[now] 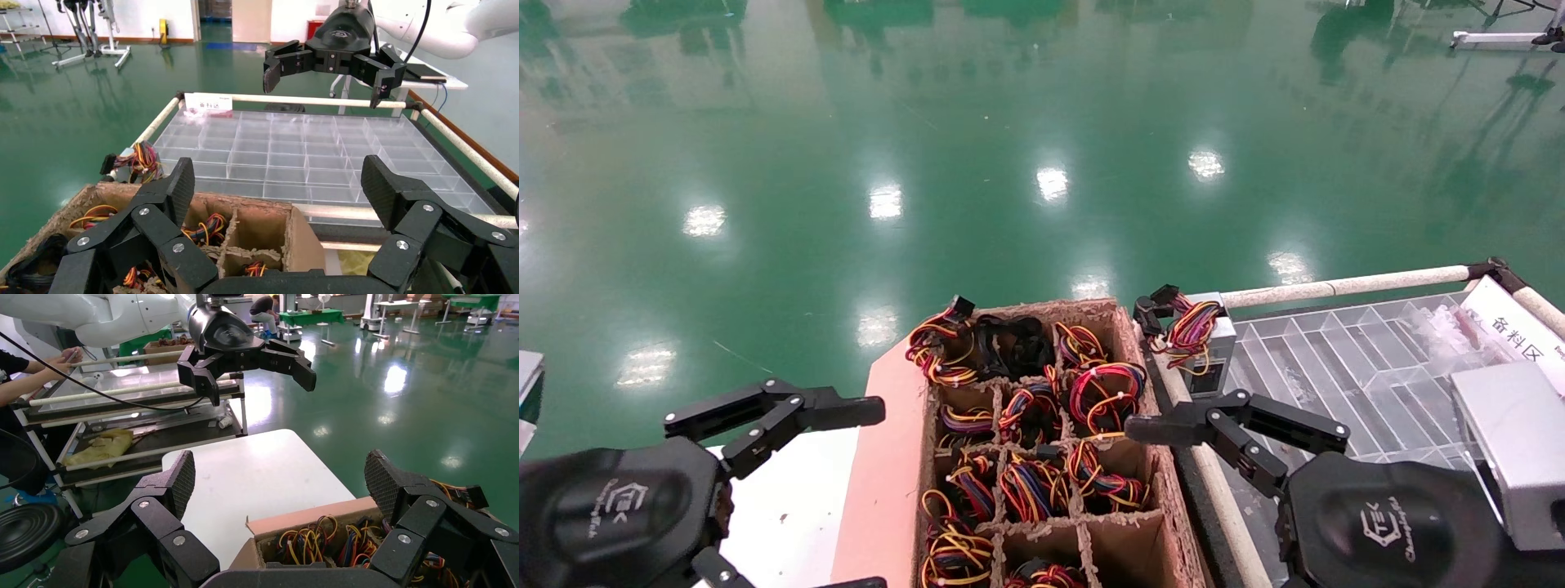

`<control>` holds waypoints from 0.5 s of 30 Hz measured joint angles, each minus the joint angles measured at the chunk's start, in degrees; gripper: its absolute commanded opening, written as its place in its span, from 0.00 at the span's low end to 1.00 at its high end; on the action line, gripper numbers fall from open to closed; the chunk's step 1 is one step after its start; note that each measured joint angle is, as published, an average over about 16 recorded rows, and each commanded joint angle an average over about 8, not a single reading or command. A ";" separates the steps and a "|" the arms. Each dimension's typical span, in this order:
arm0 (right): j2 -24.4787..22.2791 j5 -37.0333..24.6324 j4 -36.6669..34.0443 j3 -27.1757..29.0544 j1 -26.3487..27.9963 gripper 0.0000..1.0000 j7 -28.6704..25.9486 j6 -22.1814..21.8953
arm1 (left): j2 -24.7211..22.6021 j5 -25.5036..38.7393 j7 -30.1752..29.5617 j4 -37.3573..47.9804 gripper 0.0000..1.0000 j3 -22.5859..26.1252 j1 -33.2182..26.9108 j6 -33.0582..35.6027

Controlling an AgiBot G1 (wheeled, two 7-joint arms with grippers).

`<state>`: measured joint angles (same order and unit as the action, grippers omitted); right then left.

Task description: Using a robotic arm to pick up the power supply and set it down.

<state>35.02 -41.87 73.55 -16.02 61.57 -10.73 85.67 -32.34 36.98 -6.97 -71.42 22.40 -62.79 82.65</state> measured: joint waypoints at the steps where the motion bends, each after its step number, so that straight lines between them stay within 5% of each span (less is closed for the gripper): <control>1: 0.00 0.00 0.00 0.00 0.00 1.00 0.00 0.00 | 0.00 0.00 0.00 0.00 0.00 0.00 0.00 0.00; 15: 0.00 0.00 0.00 0.00 0.00 1.00 0.00 0.00 | 0.00 0.00 0.00 0.00 0.00 0.00 0.00 0.00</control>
<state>35.02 -41.87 73.55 -16.02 61.57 -10.73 85.67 -32.34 36.98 -6.97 -71.42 22.40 -62.79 82.65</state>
